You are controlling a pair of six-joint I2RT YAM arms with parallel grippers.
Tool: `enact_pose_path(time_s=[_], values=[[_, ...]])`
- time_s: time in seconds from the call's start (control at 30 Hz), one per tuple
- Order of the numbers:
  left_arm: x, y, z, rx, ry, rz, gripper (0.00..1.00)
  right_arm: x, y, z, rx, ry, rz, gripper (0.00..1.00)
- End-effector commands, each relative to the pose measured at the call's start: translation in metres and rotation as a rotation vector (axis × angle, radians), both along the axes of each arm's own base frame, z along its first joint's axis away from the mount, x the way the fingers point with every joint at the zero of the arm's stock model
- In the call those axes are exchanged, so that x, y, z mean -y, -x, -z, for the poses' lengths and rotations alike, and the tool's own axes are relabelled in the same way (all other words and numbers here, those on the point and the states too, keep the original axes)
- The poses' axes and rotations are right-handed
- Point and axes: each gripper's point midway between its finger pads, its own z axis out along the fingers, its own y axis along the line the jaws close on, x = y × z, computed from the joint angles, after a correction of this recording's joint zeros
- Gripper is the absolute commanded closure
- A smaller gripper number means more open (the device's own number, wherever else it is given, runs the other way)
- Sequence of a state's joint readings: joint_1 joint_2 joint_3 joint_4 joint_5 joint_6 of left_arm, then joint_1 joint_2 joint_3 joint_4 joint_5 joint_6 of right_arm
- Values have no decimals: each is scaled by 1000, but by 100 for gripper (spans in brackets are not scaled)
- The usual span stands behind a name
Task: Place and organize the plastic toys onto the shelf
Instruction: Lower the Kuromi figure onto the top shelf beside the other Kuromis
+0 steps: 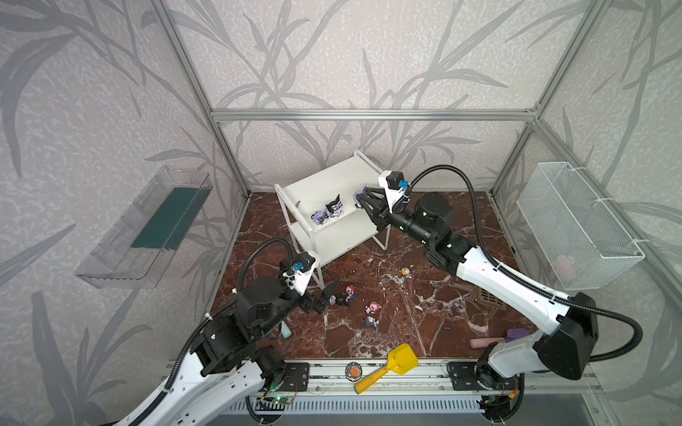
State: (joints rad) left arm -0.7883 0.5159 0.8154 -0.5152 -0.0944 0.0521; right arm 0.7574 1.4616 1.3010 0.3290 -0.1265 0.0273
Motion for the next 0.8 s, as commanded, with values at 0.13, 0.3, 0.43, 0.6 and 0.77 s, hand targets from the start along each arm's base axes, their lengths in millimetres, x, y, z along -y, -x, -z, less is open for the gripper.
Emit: enact_pose_path(time_s=[0.13,0.3,0.43,0.6,0.77], values=[[2,2,4,4,1,25,1,-3,-2,-27,62,-47,105,82],[-1,4,9,-4,-1,22,1,-12,-3,-21,50,-40,134,82],[-2,6,7,0,9,25,1,-18,-5,-17,62,-14,170,82],[-4,8,7,7,16,23,1,-18,-7,-13,71,-2,214,82],[-4,8,8,4,14,25,1,-15,-10,-9,73,0,241,81]])
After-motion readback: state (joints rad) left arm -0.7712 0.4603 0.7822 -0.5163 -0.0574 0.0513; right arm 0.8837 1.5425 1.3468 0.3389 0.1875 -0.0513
